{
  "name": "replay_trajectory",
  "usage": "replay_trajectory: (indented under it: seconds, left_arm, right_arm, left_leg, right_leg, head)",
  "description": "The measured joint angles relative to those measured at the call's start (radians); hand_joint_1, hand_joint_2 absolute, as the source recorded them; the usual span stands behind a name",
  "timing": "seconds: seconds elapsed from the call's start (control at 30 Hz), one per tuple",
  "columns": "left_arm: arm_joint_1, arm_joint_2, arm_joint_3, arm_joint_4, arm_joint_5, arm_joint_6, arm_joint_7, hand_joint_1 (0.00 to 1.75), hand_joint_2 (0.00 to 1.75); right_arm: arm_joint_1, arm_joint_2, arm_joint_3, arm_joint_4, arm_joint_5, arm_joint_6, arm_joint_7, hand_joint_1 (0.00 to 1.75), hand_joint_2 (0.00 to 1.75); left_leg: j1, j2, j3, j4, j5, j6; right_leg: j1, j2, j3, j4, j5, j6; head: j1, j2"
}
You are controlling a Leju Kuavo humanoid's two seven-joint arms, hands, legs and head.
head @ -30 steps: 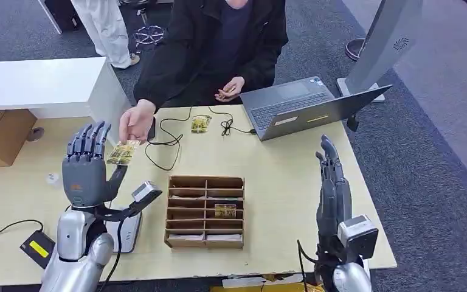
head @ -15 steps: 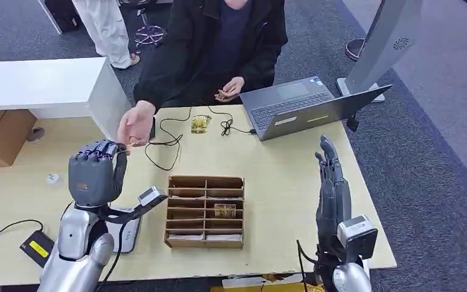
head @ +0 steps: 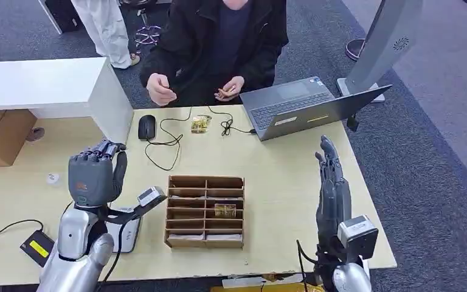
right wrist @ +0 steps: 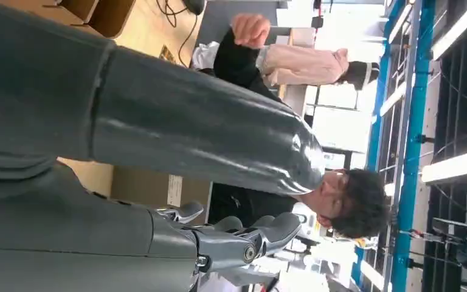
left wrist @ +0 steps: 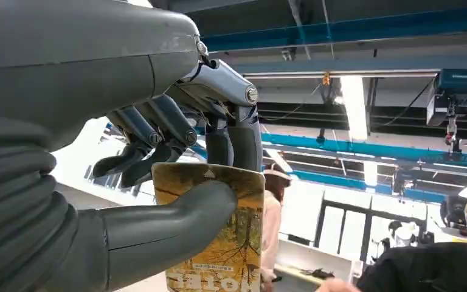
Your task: Pass the card to the sensor for recognition and then transmit it.
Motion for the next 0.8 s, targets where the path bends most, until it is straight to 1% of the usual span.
replay_trajectory:
  seconds: [0.07, 0.1, 0.2, 0.3, 0.33, 0.37, 0.47, 0.57, 0.6, 0.63, 0.67, 0.73, 0.8]
  left_arm:
    - [0.000, 0.000, 0.000, 0.000, 0.015, 0.000, -0.010, 1.75, 1.75]
    - [0.000, -0.001, 0.000, 0.000, 0.035, 0.000, -0.023, 1.75, 1.75]
    - [0.004, -0.011, 0.000, -0.002, 0.124, 0.000, -0.087, 1.75, 1.75]
    - [0.011, -0.027, 0.002, -0.007, 0.246, 0.001, -0.161, 1.75, 1.75]
    - [0.018, -0.037, 0.005, -0.013, 0.325, 0.001, -0.195, 1.75, 1.75]
    - [0.025, -0.043, 0.005, -0.018, 0.386, 0.001, -0.216, 1.75, 1.75]
    - [0.058, -0.053, 0.006, -0.044, 0.614, 0.001, -0.253, 1.75, 1.75]
    - [0.104, -0.053, 0.006, -0.077, 0.780, 0.002, -0.284, 1.75, 1.75]
    - [0.119, -0.052, 0.006, -0.086, 0.815, 0.000, -0.293, 1.75, 1.75]
    - [0.137, -0.052, 0.006, -0.103, 0.880, -0.011, -0.311, 1.75, 1.75]
    - [0.152, -0.052, 0.006, -0.116, 0.921, -0.023, -0.323, 1.75, 1.75]
    - [0.181, -0.051, 0.006, -0.140, 0.974, -0.050, -0.344, 1.75, 1.75]
    - [0.207, -0.049, 0.006, -0.161, 1.031, -0.095, -0.364, 1.75, 1.75]
  right_arm:
    - [0.000, 0.000, 0.000, 0.000, 0.000, -0.002, 0.000, 0.00, 0.00]
    - [0.000, 0.000, 0.000, 0.000, 0.000, -0.003, 0.000, 0.00, 0.00]
    - [0.004, 0.000, 0.000, 0.000, 0.000, -0.009, 0.000, 0.00, 0.00]
    - [0.009, 0.000, 0.000, -0.001, 0.000, -0.016, 0.000, 0.00, 0.00]
    - [0.013, 0.000, 0.000, -0.002, 0.002, -0.017, 0.000, 0.00, 0.00]
    - [0.018, 0.000, 0.000, -0.003, 0.003, -0.021, -0.001, 0.00, 0.00]
    - [0.035, 0.000, -0.002, -0.009, 0.013, -0.032, -0.001, 0.00, 0.00]
    - [0.054, 0.000, -0.010, -0.021, 0.021, -0.040, -0.002, 0.00, 0.00]
    - [0.059, 0.000, -0.012, -0.023, 0.023, -0.044, -0.002, 0.00, 0.00]
    - [0.066, 0.000, -0.016, -0.028, 0.027, -0.048, -0.001, 0.00, 0.00]
    - [0.071, 0.000, -0.019, -0.031, 0.030, -0.049, -0.002, 0.00, 0.00]
    - [0.079, 0.000, -0.022, -0.037, 0.029, -0.050, -0.001, 0.00, 0.00]
    - [0.083, 0.000, -0.024, -0.038, 0.026, -0.047, -0.001, 0.00, 0.00]
  left_leg:
    - [0.000, 0.000, 0.000, 0.000, 0.000, 0.000]
    - [0.000, 0.000, 0.000, 0.000, 0.000, 0.000]
    - [0.000, 0.000, 0.000, 0.000, 0.000, 0.000]
    - [0.000, 0.000, 0.000, 0.000, 0.000, 0.000]
    - [0.000, 0.000, 0.000, 0.000, 0.000, 0.000]
    - [0.000, 0.000, 0.000, 0.000, 0.000, 0.000]
    - [0.000, 0.000, 0.000, 0.000, 0.000, 0.000]
    - [0.000, 0.000, 0.000, 0.000, -0.001, 0.000]
    - [0.000, 0.000, 0.000, 0.000, -0.001, 0.000]
    - [0.000, 0.000, 0.000, 0.000, -0.001, 0.000]
    - [0.000, 0.000, 0.000, 0.000, -0.001, 0.000]
    - [0.000, 0.000, -0.001, 0.000, -0.001, 0.000]
    - [0.000, 0.000, -0.001, 0.000, -0.001, 0.000]
  right_leg:
    - [0.000, 0.000, 0.000, 0.000, 0.000, 0.000]
    - [0.000, 0.000, 0.000, 0.000, 0.000, 0.000]
    - [0.000, 0.000, 0.000, 0.000, 0.000, 0.000]
    - [0.000, 0.000, 0.000, 0.000, 0.000, 0.000]
    - [0.000, 0.000, 0.000, 0.000, 0.000, 0.000]
    - [0.000, 0.000, 0.000, 0.000, 0.000, 0.000]
    - [0.000, 0.000, 0.000, 0.000, 0.000, 0.000]
    - [0.000, 0.000, 0.000, 0.000, 0.000, 0.000]
    - [0.000, 0.000, 0.000, 0.000, 0.000, 0.000]
    - [0.000, 0.000, 0.000, 0.000, -0.001, 0.000]
    - [0.000, 0.000, 0.000, 0.000, -0.001, 0.000]
    - [0.000, 0.000, 0.000, 0.000, -0.001, 0.000]
    - [0.000, 0.000, 0.000, 0.000, -0.001, 0.000]
  head:
    - [0.000, 0.000]
    - [0.000, 0.000]
    - [0.000, 0.000]
    - [0.000, 0.000]
    - [0.000, 0.000]
    - [0.000, 0.000]
    - [0.000, 0.000]
    - [0.000, 0.000]
    - [0.000, 0.000]
    - [0.000, 0.000]
    - [0.000, 0.000]
    - [0.000, 0.000]
    - [0.000, 0.000]
